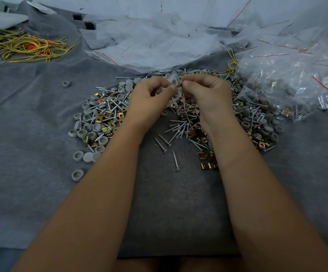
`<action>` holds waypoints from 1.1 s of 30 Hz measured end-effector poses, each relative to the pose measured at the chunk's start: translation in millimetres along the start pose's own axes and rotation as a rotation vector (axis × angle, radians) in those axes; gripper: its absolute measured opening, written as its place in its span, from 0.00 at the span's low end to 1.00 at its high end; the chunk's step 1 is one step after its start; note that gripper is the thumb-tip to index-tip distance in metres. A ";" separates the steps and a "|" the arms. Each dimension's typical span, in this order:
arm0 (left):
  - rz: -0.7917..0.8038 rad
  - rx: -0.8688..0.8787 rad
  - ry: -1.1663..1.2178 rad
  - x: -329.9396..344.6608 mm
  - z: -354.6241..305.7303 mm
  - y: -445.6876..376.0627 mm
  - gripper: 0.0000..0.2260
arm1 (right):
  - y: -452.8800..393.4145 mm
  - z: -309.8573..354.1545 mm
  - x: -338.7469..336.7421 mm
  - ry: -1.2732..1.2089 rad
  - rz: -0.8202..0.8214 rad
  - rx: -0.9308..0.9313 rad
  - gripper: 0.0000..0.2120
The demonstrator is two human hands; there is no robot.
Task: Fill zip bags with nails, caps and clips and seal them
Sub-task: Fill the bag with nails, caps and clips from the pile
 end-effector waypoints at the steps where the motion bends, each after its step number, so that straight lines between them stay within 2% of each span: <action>1: -0.028 -0.011 -0.004 -2.4 1.5 0.1 0.06 | 0.2 5.6 -9.5 0.086 -0.090 -0.047 0.09; 3: -0.105 -0.028 0.003 -9.4 3.4 0.0 0.07 | 1.8 14.9 -22.9 0.355 -0.243 -0.121 0.09; 5: -0.189 -0.048 0.000 -17.1 5.4 -0.2 0.09 | 3.0 19.3 -20.6 0.655 -0.290 -0.180 0.13; 10: -0.320 -0.108 -0.038 -30.5 13.6 2.2 0.13 | 11.1 16.7 25.0 1.145 -0.151 -0.374 0.12; 14: -0.304 -0.104 -0.056 -28.6 13.2 0.8 0.13 | 8.9 -9.4 40.8 1.457 -0.073 -0.347 0.15; 25: -0.327 -0.101 -0.037 -30.7 14.9 1.7 0.12 | 14.4 4.3 43.6 1.319 -0.099 -0.438 0.07; 29: -0.322 -0.103 -0.052 -31.5 15.9 0.8 0.12 | 18.7 13.0 32.0 1.006 -0.092 -0.400 0.04; 33: -0.308 -0.094 -0.065 -29.6 15.7 1.1 0.11 | 15.9 15.8 21.4 0.733 -0.076 -0.326 0.06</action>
Point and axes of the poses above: each hand's wrist, its own y-axis away from the middle knuckle, its own x-axis out of the palm, z = x × y, the point moved 10 cm from there along -y, towards the middle knuckle, and after that the axes turned 13 degrees about x, right-handed, at the moved point
